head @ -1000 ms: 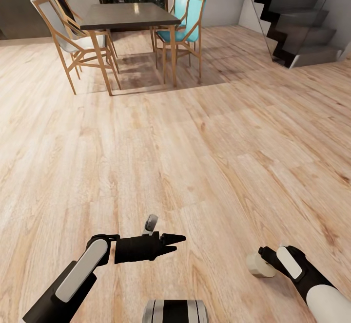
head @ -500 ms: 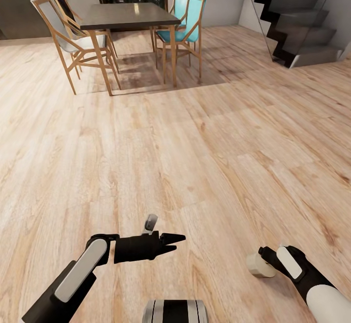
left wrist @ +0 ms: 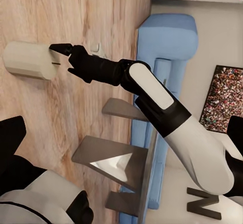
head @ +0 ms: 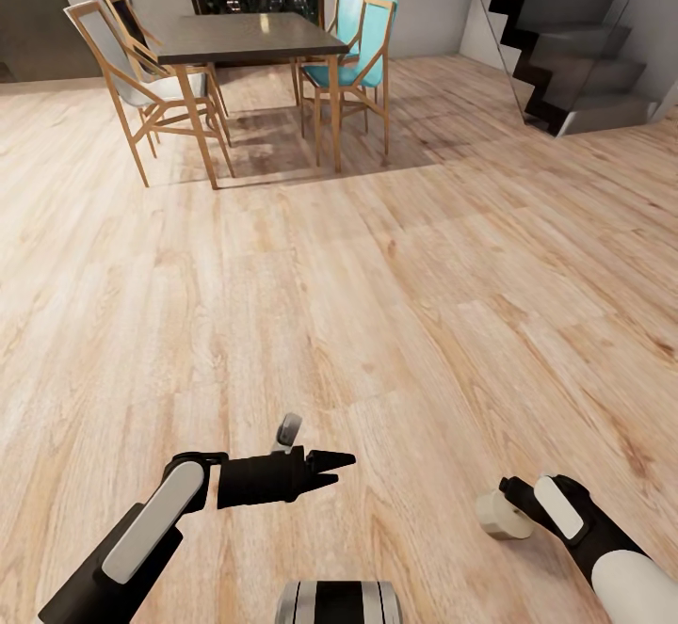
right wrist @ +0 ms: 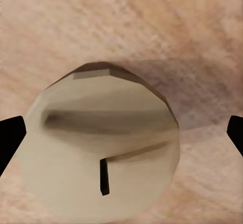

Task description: Place each of the two pumpkins and all three candles from the living room inside a cabinet in the living room (use any cabinet), then make sure every cabinet is closed, and position the cauldron so it is next to a table in the living room.

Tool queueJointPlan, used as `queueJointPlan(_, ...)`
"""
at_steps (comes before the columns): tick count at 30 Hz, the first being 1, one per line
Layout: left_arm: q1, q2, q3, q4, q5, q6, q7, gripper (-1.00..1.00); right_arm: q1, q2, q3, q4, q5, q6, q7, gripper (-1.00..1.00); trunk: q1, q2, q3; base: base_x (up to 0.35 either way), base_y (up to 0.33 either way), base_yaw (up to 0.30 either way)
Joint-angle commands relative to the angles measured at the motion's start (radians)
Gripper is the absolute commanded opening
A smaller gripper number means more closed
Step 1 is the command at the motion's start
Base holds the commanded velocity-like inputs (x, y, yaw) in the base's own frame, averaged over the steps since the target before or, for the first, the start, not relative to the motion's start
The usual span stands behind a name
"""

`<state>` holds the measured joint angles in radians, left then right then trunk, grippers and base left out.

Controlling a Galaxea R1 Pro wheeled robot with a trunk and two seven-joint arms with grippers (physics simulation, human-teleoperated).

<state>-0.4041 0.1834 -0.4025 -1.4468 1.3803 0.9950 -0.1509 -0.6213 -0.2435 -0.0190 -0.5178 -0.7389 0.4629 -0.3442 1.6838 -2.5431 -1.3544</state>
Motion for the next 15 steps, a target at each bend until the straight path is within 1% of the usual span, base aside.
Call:
queueJointPlan(1,-0.001,0.001,-0.001,0.000,-0.009,0.001,-0.010,1.00,0.000,0.000,-0.001,-0.002,-0.009,0.003,-0.007,1.00,0.000,0.000,-0.001,0.000,0.000,0.000)
queueJointPlan(4,-0.001,0.001,-0.001,0.000,-0.007,0.001,-0.010,1.00,0.000,0.001,-0.001,-0.002,-0.010,0.005,0.004,1.00,0.000,0.000,-0.001,0.000,0.000,0.000)
queueJointPlan(5,-0.001,0.001,-0.001,0.000,-0.006,0.001,-0.010,1.00,0.000,0.000,-0.001,-0.002,-0.010,0.007,0.021,1.00,0.000,0.000,-0.001,0.000,0.000,0.000)
queueJointPlan(8,-0.001,0.001,-0.001,0.000,-0.004,0.001,-0.010,1.00,0.000,-0.001,-0.001,0.003,-0.008,0.013,0.108,1.00,0.000,0.000,-0.001,0.000,0.000,0.000)
queueJointPlan(9,0.000,0.001,-0.001,0.000,-0.003,0.001,-0.010,1.00,0.000,-0.002,-0.001,0.007,-0.008,0.014,0.120,1.00,0.000,0.000,-0.001,0.000,0.000,0.000)
queueJointPlan(15,0.000,0.001,-0.001,0.000,-0.003,0.001,-0.010,1.00,0.000,-0.004,-0.001,0.020,-0.008,0.015,0.140,1.00,0.000,0.000,-0.001,0.000,0.000,0.000)
